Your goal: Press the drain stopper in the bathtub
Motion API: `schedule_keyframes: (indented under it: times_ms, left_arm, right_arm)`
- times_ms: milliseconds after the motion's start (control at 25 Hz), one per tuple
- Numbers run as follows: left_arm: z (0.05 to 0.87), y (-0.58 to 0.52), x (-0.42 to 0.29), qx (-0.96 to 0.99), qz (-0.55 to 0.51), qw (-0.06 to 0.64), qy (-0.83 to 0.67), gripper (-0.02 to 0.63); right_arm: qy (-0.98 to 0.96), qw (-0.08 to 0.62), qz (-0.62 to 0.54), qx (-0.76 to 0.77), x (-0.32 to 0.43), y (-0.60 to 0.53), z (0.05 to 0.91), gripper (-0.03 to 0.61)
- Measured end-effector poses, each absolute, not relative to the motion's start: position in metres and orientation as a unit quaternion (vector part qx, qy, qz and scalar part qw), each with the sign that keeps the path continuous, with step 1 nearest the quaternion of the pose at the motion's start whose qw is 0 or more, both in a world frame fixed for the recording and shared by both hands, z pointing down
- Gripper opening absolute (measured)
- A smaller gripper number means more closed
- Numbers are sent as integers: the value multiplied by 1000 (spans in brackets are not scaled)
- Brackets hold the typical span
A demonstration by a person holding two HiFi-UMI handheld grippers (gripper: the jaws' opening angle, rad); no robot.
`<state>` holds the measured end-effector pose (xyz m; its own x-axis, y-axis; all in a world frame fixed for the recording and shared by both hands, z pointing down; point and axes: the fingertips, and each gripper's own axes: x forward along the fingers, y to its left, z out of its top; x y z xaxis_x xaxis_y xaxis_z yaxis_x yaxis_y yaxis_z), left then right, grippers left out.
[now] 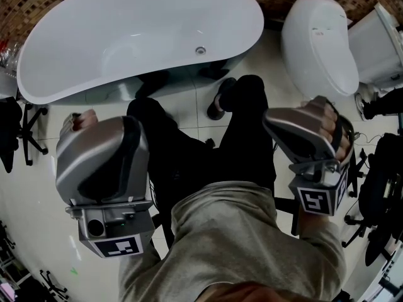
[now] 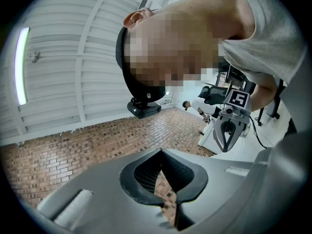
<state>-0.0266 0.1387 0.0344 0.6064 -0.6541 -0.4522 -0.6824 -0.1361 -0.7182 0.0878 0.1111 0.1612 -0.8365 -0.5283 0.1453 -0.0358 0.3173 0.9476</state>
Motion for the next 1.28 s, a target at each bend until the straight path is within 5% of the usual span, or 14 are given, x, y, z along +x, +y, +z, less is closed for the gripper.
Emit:
schedule_keyframes:
  times_ms: [640,1280]
  left_arm:
    - [76,48,-80,-788,-10,369,492,9]
    - [107,-33,-84,-799,-54,344,490,9]
  right_arm:
    - [-851,99,-443,264,112,35,132,0]
    - [-869,77,-428,238,90,-58,134,0]
